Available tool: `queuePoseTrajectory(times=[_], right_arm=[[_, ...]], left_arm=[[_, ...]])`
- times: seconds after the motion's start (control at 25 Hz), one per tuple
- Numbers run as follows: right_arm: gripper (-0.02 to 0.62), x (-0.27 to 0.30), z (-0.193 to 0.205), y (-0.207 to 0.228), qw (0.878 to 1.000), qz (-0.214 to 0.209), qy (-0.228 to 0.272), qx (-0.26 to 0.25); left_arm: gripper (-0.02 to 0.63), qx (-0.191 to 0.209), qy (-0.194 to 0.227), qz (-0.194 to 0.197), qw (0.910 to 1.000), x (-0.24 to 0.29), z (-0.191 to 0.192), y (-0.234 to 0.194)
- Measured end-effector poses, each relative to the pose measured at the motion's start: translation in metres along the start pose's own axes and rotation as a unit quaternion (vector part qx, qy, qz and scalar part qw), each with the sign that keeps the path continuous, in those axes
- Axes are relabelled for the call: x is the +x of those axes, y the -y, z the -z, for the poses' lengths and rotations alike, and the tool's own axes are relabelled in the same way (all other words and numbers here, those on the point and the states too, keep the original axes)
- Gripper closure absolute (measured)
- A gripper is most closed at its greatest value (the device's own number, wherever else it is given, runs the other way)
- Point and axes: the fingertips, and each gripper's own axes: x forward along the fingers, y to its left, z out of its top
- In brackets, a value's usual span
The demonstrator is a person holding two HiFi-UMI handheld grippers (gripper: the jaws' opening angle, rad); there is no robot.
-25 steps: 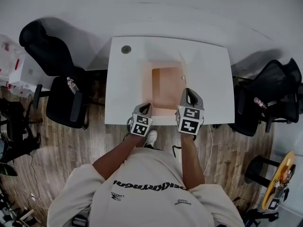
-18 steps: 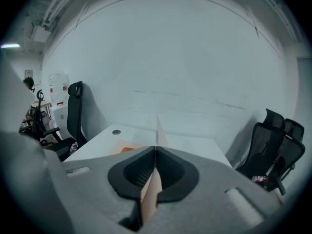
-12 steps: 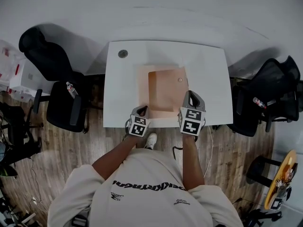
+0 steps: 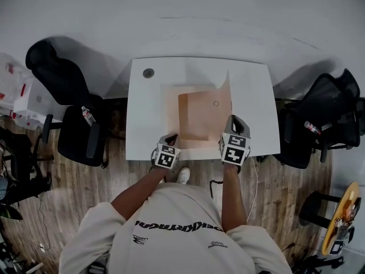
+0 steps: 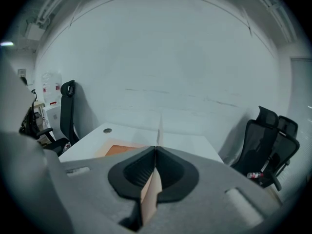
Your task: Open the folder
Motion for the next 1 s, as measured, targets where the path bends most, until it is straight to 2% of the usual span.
queuePoseTrajectory(times=[0.64, 1.0], right_arm=[[0.591, 0.008, 0.007, 0.017, 1.000, 0.004, -0.010, -0.002], [0.591, 0.013, 0.008, 0.025, 1.000, 0.000, -0.014, -0.001]], left_arm=[[0.614, -0.007, -0.006, 0.020, 0.9998, 0.000, 0.000, 0.005], [0.614, -0.005, -0.004, 0.017, 0.9998, 0.000, -0.002, 0.004]])
